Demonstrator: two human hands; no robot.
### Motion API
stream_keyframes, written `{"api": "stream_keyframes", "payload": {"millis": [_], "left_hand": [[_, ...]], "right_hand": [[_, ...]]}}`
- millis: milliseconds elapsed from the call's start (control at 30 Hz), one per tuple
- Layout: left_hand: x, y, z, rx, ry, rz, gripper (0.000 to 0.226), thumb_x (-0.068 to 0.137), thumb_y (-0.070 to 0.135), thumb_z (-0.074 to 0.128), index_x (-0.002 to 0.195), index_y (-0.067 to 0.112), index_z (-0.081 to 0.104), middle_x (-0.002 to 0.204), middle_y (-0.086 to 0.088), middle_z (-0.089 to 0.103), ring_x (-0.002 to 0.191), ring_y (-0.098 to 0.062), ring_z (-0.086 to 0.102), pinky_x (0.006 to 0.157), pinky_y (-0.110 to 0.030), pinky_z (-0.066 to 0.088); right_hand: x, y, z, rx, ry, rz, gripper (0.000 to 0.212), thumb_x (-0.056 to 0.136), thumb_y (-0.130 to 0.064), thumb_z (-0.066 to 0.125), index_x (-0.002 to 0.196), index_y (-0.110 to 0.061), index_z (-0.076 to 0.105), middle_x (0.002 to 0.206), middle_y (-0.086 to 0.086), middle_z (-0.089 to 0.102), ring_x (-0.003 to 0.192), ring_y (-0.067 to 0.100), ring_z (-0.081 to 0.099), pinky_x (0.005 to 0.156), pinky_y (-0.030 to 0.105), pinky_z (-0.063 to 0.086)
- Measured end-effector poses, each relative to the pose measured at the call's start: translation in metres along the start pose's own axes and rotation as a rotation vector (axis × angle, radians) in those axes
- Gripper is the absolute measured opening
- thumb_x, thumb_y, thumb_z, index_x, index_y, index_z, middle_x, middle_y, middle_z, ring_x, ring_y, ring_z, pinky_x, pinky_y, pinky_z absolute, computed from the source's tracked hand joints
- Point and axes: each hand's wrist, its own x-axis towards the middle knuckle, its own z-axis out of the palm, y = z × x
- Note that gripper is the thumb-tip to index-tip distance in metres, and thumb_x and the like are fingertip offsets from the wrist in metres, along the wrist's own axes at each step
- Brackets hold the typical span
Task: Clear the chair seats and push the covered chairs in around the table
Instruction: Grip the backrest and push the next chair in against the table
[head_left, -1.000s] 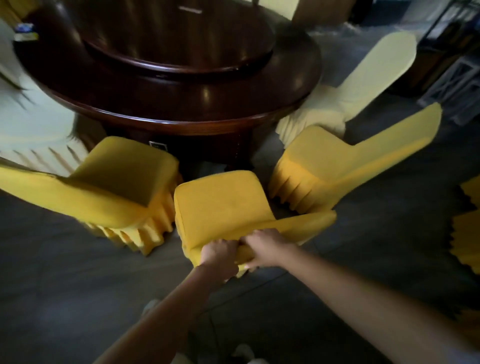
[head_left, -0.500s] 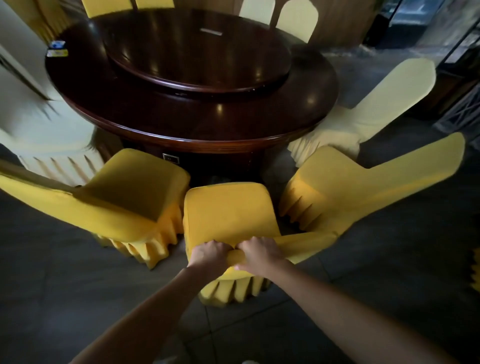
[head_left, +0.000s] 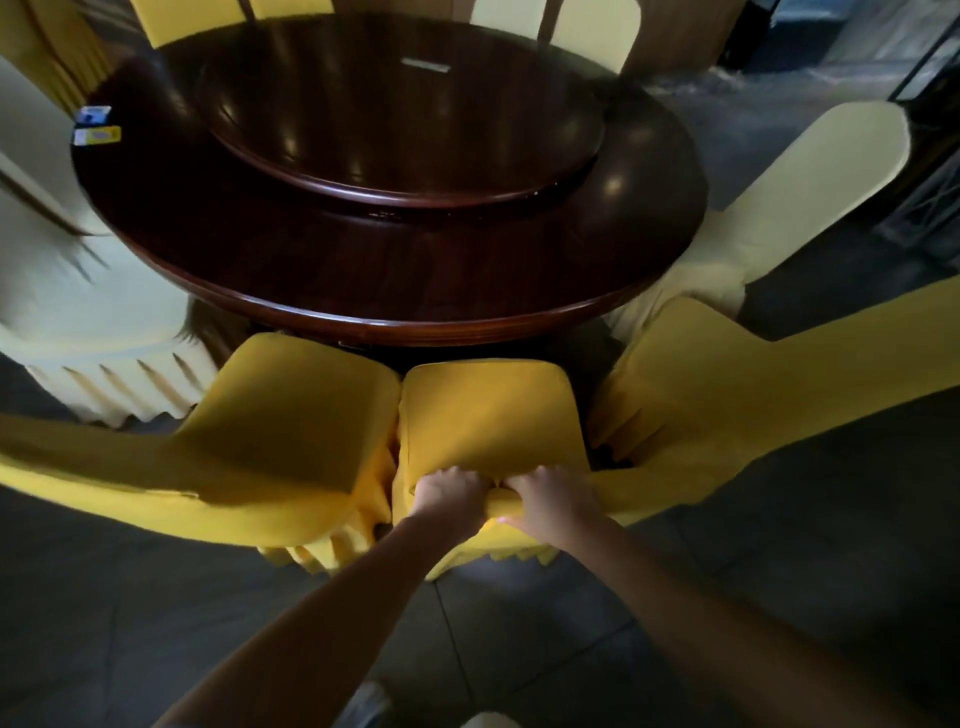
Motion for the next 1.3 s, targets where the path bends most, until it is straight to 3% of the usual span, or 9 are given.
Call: {"api": "stream_keyframes", "payload": {"millis": [267,533,600,667,733,800,967,1167,1300], "left_hand": [[0.026,-0.023,-0.011,-0.057,0.021,0.106,0.023,0.088,0.033,0.055,0.105,0.021,0.064,0.102,-0.003,0.069,0.095,-0.026,0.066,0.068,-0.030,0.043],[-0.002,-0.103,-0.011,-0.323,-0.151,0.121,0.063,0.088,0.046,0.057,0.143,0.026,0.034,0.139,-0.002,0.050,0.122,-0.024,0.051,0.095,-0.035,0.046],[-0.021,-0.157,-0.013,-0.231,-0.199,0.050,0.074,0.086,0.050,0.058,0.147,0.023,0.026,0.145,-0.003,0.044,0.131,-0.023,0.043,0.107,-0.036,0.035],[-0.046,-0.215,-0.013,0.086,-0.235,-0.003,0.083,0.084,0.056,0.055,0.150,0.022,0.017,0.151,-0.005,0.035,0.138,-0.024,0.033,0.113,-0.037,0.024],[-0.072,-0.248,-0.013,0.384,-0.224,0.031,0.081,0.086,0.052,0.054,0.150,0.020,0.016,0.151,-0.005,0.033,0.137,-0.024,0.034,0.112,-0.035,0.027],[-0.081,-0.257,-0.011,0.467,-0.164,0.094,0.072,0.089,0.042,0.054,0.149,0.023,0.019,0.150,-0.001,0.035,0.136,-0.020,0.037,0.111,-0.034,0.029],[-0.087,-0.295,-0.035,0.427,-0.142,-0.019,0.067,0.085,0.048,0.054,0.144,0.035,0.027,0.142,0.011,0.043,0.128,-0.012,0.045,0.103,-0.027,0.040],[-0.096,-0.310,-0.034,0.348,-0.046,-0.130,0.052,0.084,0.060,0.054,0.133,0.046,0.041,0.120,0.013,0.060,0.101,-0.005,0.061,0.077,-0.018,0.051],[-0.095,-0.302,-0.034,0.298,-0.034,-0.205,0.044,0.083,0.057,0.058,0.125,0.045,0.051,0.115,0.014,0.063,0.100,-0.006,0.063,0.076,-0.019,0.051]], "right_hand": [[0.030,-0.005,-0.009,0.001,-0.004,0.074,0.042,0.080,-0.056,0.063,0.108,-0.026,0.061,0.102,0.004,0.069,0.097,0.028,0.064,0.075,0.036,0.051],[0.024,-0.010,-0.017,-0.012,0.002,0.110,0.052,0.084,-0.055,0.061,0.129,-0.028,0.054,0.119,0.001,0.065,0.108,0.023,0.060,0.081,0.030,0.046],[0.024,-0.012,-0.017,-0.022,0.003,0.125,0.055,0.084,-0.057,0.059,0.131,-0.029,0.053,0.120,0.001,0.065,0.109,0.023,0.060,0.082,0.030,0.046],[0.023,-0.015,-0.016,-0.025,-0.004,0.140,0.058,0.085,-0.058,0.058,0.134,-0.028,0.051,0.125,0.001,0.063,0.112,0.024,0.059,0.085,0.032,0.047],[0.022,-0.017,-0.017,-0.011,-0.022,0.170,0.060,0.085,-0.057,0.058,0.137,-0.027,0.048,0.130,0.001,0.060,0.116,0.024,0.057,0.089,0.034,0.046],[0.021,-0.019,-0.017,-0.006,-0.042,0.189,0.062,0.086,-0.056,0.058,0.139,-0.026,0.046,0.133,0.001,0.057,0.119,0.024,0.055,0.092,0.034,0.045],[0.020,-0.022,-0.017,0.014,-0.058,0.242,0.061,0.087,-0.056,0.057,0.140,-0.028,0.044,0.136,0.001,0.055,0.122,0.025,0.052,0.094,0.036,0.043],[0.021,-0.028,-0.020,-0.011,-0.072,0.246,0.058,0.089,-0.053,0.055,0.140,-0.026,0.044,0.138,0.000,0.053,0.124,0.023,0.050,0.096,0.034,0.041],[0.025,-0.036,-0.020,-0.022,-0.089,0.217,0.058,0.089,-0.049,0.058,0.138,-0.022,0.047,0.136,0.002,0.054,0.123,0.023,0.050,0.094,0.034,0.043]]}}
